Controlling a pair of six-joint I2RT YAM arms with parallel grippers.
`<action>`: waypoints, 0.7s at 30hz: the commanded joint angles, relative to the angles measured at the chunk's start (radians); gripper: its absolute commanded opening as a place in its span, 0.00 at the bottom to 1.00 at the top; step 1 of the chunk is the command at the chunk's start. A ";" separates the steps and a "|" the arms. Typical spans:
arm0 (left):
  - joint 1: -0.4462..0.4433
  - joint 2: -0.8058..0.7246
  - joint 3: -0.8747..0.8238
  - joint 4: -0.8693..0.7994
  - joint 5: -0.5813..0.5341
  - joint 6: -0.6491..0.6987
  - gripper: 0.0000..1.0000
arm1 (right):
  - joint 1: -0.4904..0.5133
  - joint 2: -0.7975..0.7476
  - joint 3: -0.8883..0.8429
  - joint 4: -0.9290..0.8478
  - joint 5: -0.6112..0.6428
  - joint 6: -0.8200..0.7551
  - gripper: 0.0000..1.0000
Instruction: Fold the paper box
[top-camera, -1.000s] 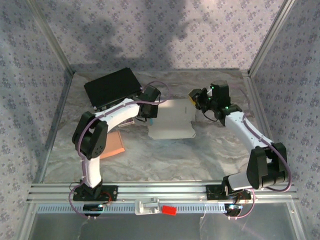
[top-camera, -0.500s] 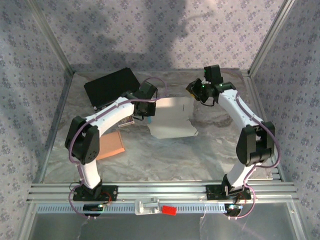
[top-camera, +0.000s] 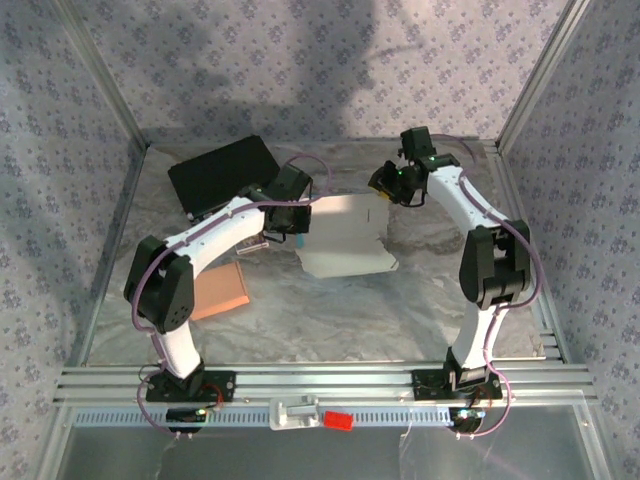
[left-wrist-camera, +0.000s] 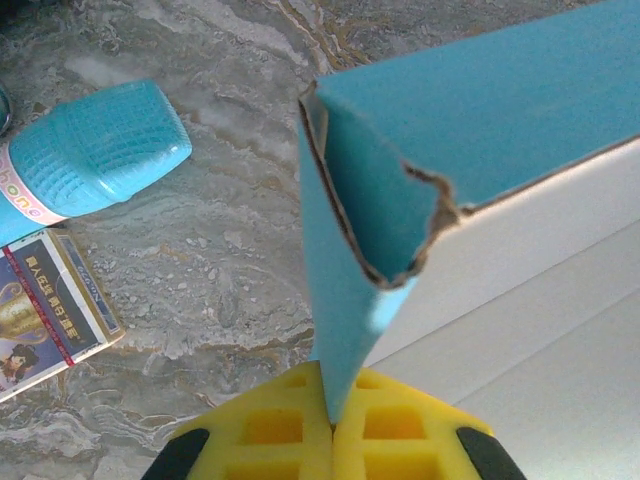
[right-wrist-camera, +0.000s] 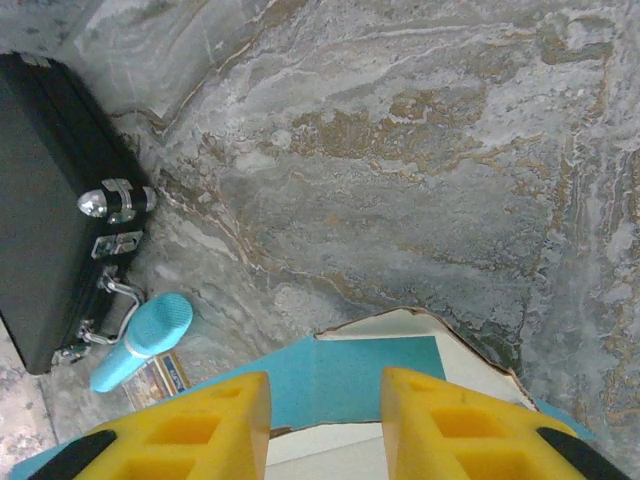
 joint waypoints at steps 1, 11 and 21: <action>0.007 -0.038 -0.009 0.020 0.014 0.017 0.00 | -0.003 -0.004 0.020 -0.054 -0.029 -0.064 0.35; 0.007 -0.066 -0.055 0.098 0.058 0.051 0.00 | 0.002 -0.045 -0.021 0.089 -0.211 0.061 0.40; 0.045 -0.114 -0.102 0.236 0.141 0.097 0.00 | -0.051 -0.308 -0.168 0.025 -0.138 -0.009 0.41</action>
